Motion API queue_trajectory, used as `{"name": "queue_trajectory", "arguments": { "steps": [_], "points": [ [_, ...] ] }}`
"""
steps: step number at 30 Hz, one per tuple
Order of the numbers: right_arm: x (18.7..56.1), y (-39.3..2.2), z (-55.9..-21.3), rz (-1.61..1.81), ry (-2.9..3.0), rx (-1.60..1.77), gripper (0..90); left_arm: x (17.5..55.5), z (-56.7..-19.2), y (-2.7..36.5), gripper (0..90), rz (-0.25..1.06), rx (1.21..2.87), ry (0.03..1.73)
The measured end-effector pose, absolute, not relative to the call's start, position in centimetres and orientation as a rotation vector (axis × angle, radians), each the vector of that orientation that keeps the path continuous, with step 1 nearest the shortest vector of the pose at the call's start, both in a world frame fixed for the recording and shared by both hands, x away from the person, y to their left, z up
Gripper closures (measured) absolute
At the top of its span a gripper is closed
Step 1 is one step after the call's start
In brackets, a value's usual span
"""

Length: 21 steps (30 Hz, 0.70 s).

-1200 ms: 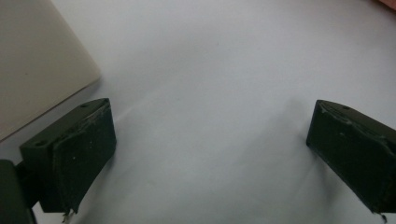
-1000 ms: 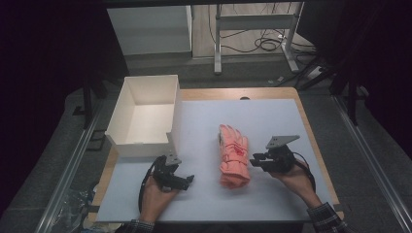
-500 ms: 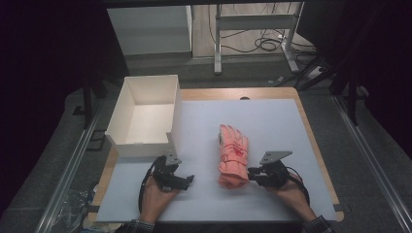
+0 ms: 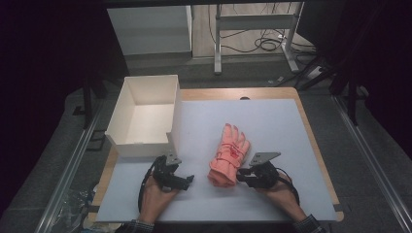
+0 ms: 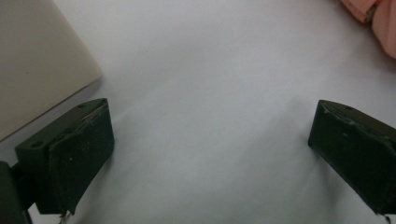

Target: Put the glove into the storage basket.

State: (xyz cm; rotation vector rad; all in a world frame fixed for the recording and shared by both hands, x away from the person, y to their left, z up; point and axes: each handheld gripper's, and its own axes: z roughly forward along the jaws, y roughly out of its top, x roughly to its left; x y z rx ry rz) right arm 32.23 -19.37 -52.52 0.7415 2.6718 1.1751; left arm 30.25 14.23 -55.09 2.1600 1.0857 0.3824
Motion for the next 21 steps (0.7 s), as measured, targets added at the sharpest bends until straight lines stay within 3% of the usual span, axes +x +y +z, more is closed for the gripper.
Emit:
{"name": "queue_trajectory", "arguments": {
  "steps": [13, 21],
  "points": [
    [32.3, -16.8, -52.7, 1.165, 2.673, 0.7, 68.5, 30.3, -55.0, 14.2, 0.2, 0.379, 2.164, 1.092],
    [31.9, -18.2, -52.4, 1.154, 2.638, 0.722, 66.3, 30.3, -55.1, 14.3, 0.3, 0.376, 2.157, 1.091]
  ]
}}
